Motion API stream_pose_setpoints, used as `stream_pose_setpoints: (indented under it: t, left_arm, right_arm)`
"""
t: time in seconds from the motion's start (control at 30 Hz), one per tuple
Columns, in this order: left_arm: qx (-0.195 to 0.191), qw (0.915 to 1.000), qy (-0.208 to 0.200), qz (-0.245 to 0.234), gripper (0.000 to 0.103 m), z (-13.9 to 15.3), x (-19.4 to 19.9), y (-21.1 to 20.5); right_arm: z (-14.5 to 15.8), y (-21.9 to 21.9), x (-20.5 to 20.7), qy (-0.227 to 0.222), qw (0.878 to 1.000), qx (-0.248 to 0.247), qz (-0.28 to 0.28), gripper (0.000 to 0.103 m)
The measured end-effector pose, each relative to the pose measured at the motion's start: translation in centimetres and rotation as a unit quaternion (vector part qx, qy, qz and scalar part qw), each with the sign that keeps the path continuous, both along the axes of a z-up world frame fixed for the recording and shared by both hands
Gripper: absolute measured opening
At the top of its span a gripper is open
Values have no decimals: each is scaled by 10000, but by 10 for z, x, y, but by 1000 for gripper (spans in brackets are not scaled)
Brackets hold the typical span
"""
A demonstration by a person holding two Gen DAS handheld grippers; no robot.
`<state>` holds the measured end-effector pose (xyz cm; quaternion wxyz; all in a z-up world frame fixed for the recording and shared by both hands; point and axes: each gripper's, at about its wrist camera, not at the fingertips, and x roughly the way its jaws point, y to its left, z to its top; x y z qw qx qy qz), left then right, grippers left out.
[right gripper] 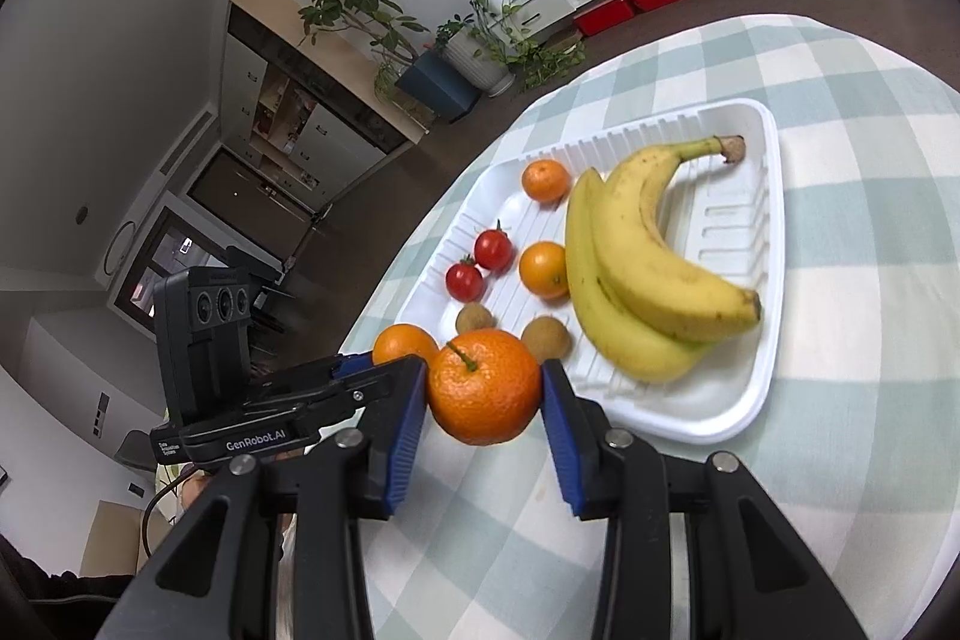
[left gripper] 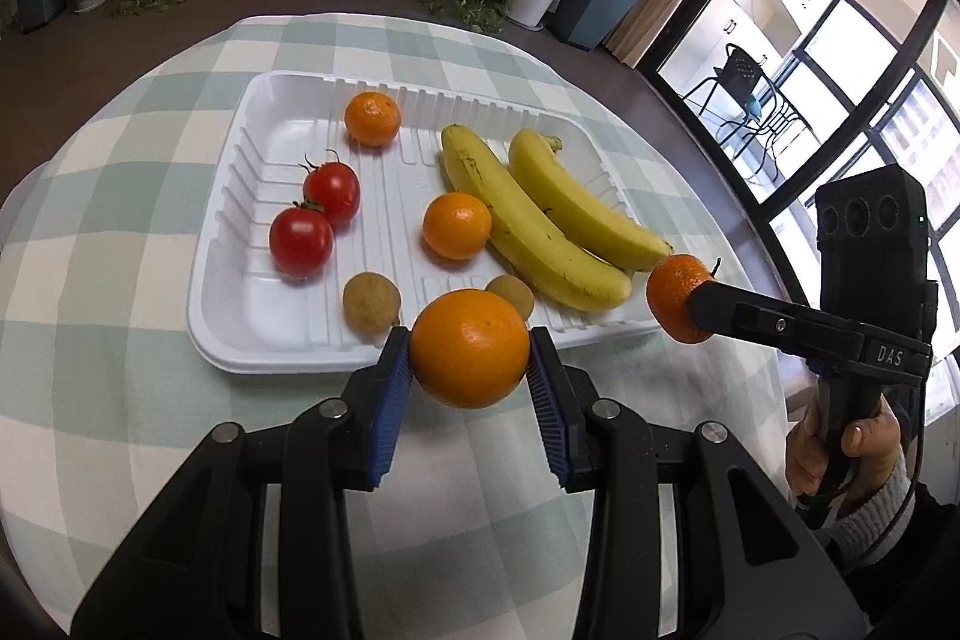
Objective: Organize fruits
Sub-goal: 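Carry both oranges over the white tray beside the other fruit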
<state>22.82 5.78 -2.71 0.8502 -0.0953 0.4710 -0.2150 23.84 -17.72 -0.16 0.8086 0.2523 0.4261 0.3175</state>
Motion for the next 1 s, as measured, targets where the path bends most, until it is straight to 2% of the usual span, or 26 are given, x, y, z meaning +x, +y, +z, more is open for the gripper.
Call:
stream_pose_setpoints:
  t: [0.67,1.0]
  left_arm:
    - [250,9997,-44,46,36,-6,62,-5]
    - [460,9988,-65,129,37,-16,74,-7]
  right_arm:
    - [-1,33,78,-88,9995,-291,45,42]
    - [-10,49,96,-163,9972,-732,14,43]
